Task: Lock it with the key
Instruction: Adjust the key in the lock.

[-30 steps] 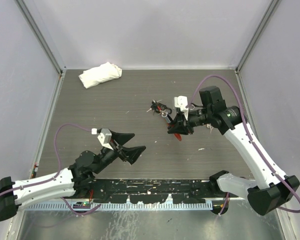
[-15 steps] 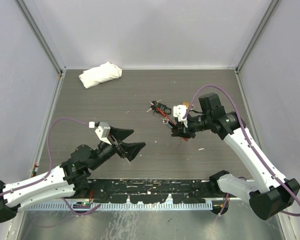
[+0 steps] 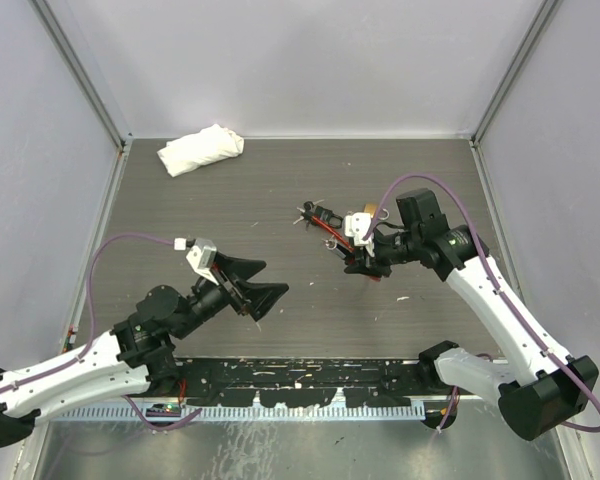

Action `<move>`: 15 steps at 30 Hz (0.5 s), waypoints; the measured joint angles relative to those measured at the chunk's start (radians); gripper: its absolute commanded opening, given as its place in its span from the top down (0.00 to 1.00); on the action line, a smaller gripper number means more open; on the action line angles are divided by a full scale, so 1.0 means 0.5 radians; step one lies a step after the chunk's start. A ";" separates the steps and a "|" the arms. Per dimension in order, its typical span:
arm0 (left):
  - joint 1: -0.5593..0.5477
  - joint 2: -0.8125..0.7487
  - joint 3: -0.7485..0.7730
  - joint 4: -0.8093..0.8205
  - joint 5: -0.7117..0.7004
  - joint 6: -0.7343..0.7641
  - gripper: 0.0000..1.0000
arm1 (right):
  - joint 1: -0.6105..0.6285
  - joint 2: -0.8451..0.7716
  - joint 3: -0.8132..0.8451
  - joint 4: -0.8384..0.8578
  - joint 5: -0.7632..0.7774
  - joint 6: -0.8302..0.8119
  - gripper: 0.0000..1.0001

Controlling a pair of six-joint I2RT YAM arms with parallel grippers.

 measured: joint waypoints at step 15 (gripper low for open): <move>0.482 0.124 0.027 0.002 0.361 -0.388 0.01 | -0.013 -0.024 -0.050 0.034 0.038 -0.015 0.99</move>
